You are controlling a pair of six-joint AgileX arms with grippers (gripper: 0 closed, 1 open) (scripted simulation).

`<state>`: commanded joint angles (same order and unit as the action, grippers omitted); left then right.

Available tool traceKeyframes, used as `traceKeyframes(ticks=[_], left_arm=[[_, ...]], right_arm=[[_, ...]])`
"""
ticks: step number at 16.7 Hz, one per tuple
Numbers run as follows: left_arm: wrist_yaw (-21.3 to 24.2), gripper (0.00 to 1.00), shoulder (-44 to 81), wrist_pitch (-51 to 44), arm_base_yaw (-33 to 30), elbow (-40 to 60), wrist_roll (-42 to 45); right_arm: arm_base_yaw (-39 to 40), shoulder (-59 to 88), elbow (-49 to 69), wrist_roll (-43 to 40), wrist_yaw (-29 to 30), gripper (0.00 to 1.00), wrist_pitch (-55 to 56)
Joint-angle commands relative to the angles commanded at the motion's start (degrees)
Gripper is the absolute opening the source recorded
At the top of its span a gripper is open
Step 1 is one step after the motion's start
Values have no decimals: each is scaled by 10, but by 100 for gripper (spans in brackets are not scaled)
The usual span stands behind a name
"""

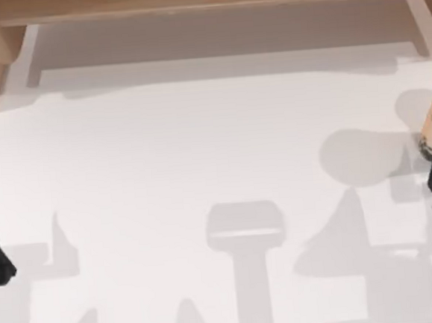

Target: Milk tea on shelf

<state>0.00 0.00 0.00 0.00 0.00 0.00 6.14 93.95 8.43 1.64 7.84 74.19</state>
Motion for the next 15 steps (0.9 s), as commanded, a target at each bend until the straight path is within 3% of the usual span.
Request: traceKeyframes(ticks=[6,11,15], left_arm=[[0,100,0,0,0,0,0],[0,100,0,0,0,0,0],[0,100,0,0,0,0,0]], right_arm=[[-18,133,121,-3,-15,100,11],[-20,146,133,-4,-17,100,11],[-20,146,133,-4,-17,70,11]])
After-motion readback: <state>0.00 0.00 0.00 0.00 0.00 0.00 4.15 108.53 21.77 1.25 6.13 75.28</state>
